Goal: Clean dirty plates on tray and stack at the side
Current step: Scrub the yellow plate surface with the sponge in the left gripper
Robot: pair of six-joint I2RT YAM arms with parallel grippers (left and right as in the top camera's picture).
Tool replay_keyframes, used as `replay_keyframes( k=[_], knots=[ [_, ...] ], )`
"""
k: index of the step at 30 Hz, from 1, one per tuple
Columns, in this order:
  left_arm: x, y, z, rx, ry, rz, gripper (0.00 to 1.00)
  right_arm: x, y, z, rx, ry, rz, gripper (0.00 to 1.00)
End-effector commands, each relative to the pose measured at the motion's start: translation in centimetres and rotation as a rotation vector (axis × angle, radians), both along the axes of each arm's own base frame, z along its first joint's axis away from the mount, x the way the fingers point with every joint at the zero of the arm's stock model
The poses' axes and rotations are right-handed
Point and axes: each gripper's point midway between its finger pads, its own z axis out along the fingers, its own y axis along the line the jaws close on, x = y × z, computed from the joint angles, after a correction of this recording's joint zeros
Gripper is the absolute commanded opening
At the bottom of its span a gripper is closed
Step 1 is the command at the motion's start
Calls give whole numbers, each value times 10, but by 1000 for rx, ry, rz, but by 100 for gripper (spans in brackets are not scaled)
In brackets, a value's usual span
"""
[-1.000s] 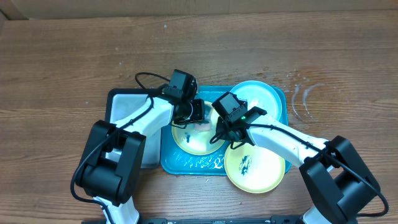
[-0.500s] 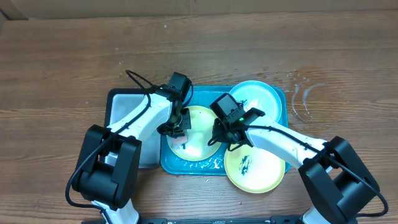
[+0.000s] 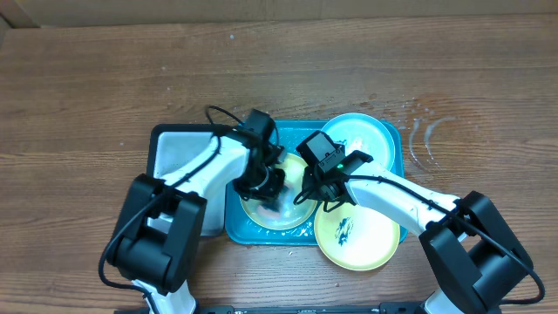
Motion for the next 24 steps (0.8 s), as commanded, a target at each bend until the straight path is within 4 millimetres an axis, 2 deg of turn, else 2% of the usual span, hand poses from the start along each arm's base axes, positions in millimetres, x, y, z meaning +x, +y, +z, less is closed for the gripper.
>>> replay_keyframes(
  k=[1, 5, 13, 17, 18, 24],
  knots=[
    [-46, -40, -5, -197, 149, -135, 4, 7, -3, 3, -5, -29, -32, 4],
    [-43, -50, -2, -235, 146, -112, 4, 7, -3, 3, -5, -29, -32, 4],
    [18, -51, 0, -279, 56, 180, 4, 7, -3, 3, -5, -29, -32, 4],
    [53, -32, -6, -228, -33, 315, 4, 7, -3, 3, -5, -28, -32, 4],
    [66, -20, -8, -199, -72, 360, 4, 7, -3, 3, -5, -28, -32, 4],
    [92, 5, -9, -163, -156, 427, 4, 7, -3, 3, -5, -29, -32, 4]
  ],
)
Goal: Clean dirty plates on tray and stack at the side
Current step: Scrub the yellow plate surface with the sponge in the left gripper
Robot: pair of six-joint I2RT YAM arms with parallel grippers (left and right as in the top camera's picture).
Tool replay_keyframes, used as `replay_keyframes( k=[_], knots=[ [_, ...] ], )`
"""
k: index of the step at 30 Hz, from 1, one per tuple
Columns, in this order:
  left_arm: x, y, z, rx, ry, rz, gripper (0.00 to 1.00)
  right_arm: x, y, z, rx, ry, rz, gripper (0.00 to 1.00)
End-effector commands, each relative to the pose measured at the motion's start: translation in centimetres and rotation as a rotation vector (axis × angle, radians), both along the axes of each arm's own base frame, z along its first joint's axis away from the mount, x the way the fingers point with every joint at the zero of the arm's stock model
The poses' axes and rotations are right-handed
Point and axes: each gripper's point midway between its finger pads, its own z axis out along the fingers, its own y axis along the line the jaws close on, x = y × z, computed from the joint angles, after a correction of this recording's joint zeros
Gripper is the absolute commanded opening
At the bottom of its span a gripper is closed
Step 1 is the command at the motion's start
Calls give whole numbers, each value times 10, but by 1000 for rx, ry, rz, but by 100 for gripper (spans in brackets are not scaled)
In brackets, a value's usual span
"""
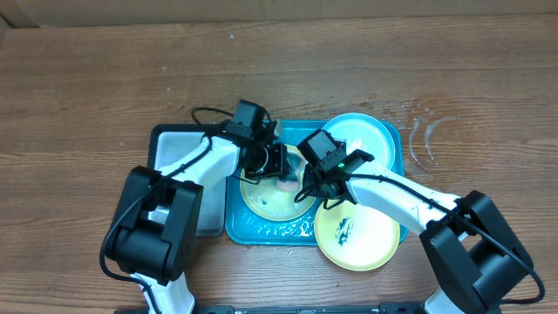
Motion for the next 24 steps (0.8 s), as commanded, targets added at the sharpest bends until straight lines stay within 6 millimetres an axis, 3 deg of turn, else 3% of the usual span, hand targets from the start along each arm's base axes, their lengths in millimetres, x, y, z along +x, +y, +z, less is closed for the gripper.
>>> replay_keyframes(
  k=[1, 6, 17, 20, 24],
  knots=[
    [22, 34, -15, 121, -27, 126, 4, 1, -1, 2, -4, -5, -13, 4],
    [19, 62, -25, 220, 46, 256, 4, 1, -1, 2, -4, -6, -13, 4],
    [-29, 124, -40, 533, 237, 383, 4, 1, -1, 2, -4, -5, -13, 4],
    [-34, 118, -39, 509, 245, 317, 4, 1, -1, 2, -4, -5, -12, 4],
    [-27, 78, -32, 303, 183, 123, 4, 1, -1, 2, -4, -5, -13, 4]
  ],
)
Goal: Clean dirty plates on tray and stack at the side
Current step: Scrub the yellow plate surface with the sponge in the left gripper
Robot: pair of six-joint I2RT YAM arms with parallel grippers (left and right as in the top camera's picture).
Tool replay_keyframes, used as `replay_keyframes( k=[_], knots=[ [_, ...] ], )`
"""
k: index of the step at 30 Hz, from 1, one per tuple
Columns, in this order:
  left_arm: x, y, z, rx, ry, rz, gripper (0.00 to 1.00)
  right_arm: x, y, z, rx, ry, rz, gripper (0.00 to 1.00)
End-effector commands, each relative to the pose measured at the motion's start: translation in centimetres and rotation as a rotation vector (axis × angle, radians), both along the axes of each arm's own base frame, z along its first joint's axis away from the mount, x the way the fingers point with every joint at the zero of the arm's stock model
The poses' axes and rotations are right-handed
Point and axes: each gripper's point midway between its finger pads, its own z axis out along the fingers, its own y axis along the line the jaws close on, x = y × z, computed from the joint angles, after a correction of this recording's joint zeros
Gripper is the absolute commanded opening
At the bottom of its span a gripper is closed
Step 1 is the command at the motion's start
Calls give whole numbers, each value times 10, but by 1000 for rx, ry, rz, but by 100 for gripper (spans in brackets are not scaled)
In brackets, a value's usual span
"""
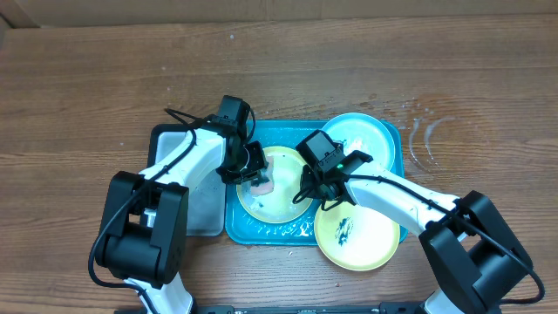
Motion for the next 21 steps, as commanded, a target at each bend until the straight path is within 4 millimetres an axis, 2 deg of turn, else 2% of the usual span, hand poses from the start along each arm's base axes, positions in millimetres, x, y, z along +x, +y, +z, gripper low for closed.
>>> replay_keyframes(
  k=[1, 7, 13, 16, 21],
  knots=[
    [-15, 3, -25, -11, 30, -117, 4, 4, -8, 1, -30, -19, -24, 4],
    [-5, -21, -15, -153, -14, -133, 4, 4, -8, 2, -29, -19, -24, 4],
    [5, -46, -1, -290, -128, -282, 4, 5, -7, 2, -27, -22, -23, 4],
    [11, -65, 12, -371, -199, -350, 4, 5, -7, 2, -26, -22, -23, 4],
    [19, -86, 24, -388, -233, -370, 4, 5, -6, 2, -20, -22, -27, 4]
  ],
)
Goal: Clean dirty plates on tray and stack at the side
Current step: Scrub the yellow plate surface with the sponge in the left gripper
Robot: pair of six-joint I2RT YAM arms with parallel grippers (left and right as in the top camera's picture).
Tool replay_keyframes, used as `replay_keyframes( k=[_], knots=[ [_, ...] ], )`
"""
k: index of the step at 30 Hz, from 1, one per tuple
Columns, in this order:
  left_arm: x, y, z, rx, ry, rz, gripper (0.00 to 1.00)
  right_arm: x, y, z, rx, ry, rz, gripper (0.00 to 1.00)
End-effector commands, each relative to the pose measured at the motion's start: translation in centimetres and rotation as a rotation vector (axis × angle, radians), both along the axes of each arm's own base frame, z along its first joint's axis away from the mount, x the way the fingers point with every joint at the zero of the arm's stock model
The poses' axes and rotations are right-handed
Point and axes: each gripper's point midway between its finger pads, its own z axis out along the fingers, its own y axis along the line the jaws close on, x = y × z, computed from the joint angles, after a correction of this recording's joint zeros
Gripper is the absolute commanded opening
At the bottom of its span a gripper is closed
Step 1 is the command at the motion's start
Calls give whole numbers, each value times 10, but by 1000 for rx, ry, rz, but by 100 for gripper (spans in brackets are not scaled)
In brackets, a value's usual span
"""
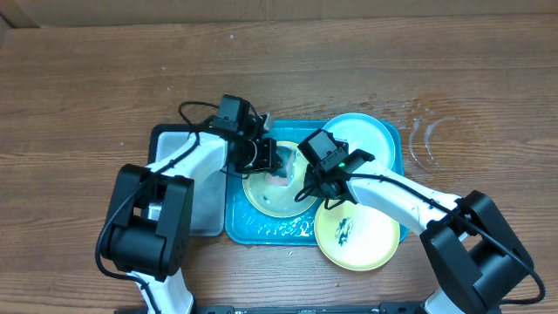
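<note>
A yellow-green plate (pixel 272 194) lies in the blue tray (pixel 261 228). My left gripper (pixel 273 162) is over the plate's far rim, shut on a pink sponge (pixel 282 172) that touches the plate. At the plate's right rim, my right gripper (pixel 309 188) is shut on the edge. A cyan plate (pixel 366 136) sits in the tray's far right corner. A yellow plate (pixel 359 234) with dark smears lies at the front right, overhanging the tray's edge.
A white-grey tray (pixel 179 170) stands against the blue tray's left side, under my left arm. Wet marks (pixel 427 139) show on the wooden table to the right of the tray.
My left gripper with the sponge has moved from the plate's left part to its far rim, rightward and away. The right gripper remains on the plate's right rim.
The left gripper held the sponge over the plate's middle. Then it was at the far side, then at the left part, and now it is at the far rim again. All the while the right gripper stayed at the plate's right rim.
</note>
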Motion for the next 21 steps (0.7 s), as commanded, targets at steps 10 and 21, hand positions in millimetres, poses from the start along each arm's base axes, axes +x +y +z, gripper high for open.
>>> replay_keyframes(
  k=[10, 21],
  knots=[
    [2, -35, -2, 2, 33, 8, 4, 1, 2, 2, 14, -5, -14, 4],
    [41, 24, -6, 75, 53, 274, 4, 0, 2, 2, 12, -2, -17, 4]
  ],
)
